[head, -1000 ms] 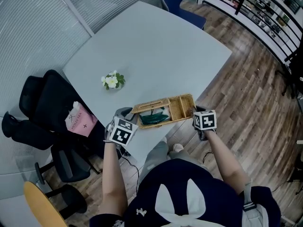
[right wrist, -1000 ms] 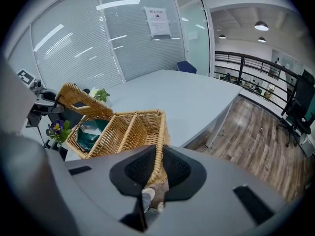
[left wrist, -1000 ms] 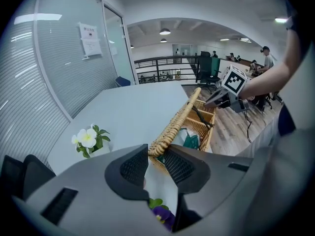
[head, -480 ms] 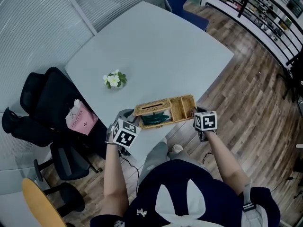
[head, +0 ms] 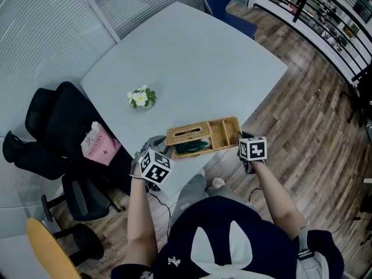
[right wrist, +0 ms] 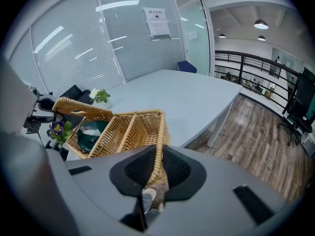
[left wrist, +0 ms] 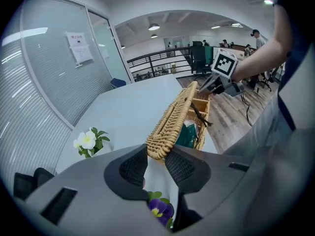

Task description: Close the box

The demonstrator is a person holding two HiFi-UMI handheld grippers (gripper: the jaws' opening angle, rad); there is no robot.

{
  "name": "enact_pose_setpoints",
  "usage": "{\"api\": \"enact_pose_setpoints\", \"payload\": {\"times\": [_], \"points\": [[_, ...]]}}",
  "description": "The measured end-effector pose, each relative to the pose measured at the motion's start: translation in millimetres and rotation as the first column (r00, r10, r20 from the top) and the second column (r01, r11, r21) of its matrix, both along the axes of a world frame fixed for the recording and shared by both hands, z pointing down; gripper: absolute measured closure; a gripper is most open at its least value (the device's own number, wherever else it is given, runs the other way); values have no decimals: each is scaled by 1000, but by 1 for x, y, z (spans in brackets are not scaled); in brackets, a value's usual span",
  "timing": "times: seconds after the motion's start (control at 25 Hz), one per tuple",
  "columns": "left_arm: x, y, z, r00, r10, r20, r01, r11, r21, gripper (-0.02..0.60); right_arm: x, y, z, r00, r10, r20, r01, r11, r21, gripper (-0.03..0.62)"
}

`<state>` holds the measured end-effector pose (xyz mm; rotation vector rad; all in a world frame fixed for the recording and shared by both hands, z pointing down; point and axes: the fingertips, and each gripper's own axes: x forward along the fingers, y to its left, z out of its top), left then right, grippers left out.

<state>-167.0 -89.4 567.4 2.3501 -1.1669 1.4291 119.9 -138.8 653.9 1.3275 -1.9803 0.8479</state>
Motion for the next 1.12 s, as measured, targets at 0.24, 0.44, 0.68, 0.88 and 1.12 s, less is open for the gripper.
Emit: {"api": "enact_pose_setpoints", "payload": {"times": [0.24, 0.44, 0.68, 0.88, 1.12], "points": [[0, 4, 3, 999, 14, 38, -14, 1000, 9, 479, 0, 0, -1, 1000, 2, -2, -2, 1000, -1, 545], [2, 9, 10, 995, 35, 93, -37, 999, 21, 476, 0, 0, -1, 1000, 3, -1, -3, 1000, 3, 545], [2, 14, 17, 989, 48, 142, -54, 998, 42, 472, -1, 1, 0, 1000, 7, -3, -7, 1000, 4, 545], [3, 18, 23, 980, 67, 185, -78, 996, 50, 466, 0, 0, 0, 1000, 8, 0, -8, 1000, 9, 545], [3, 22, 31, 974, 79, 212, -90, 995, 41, 453, -1, 1, 1, 1000, 5, 0, -5, 1000, 8, 546]]}}
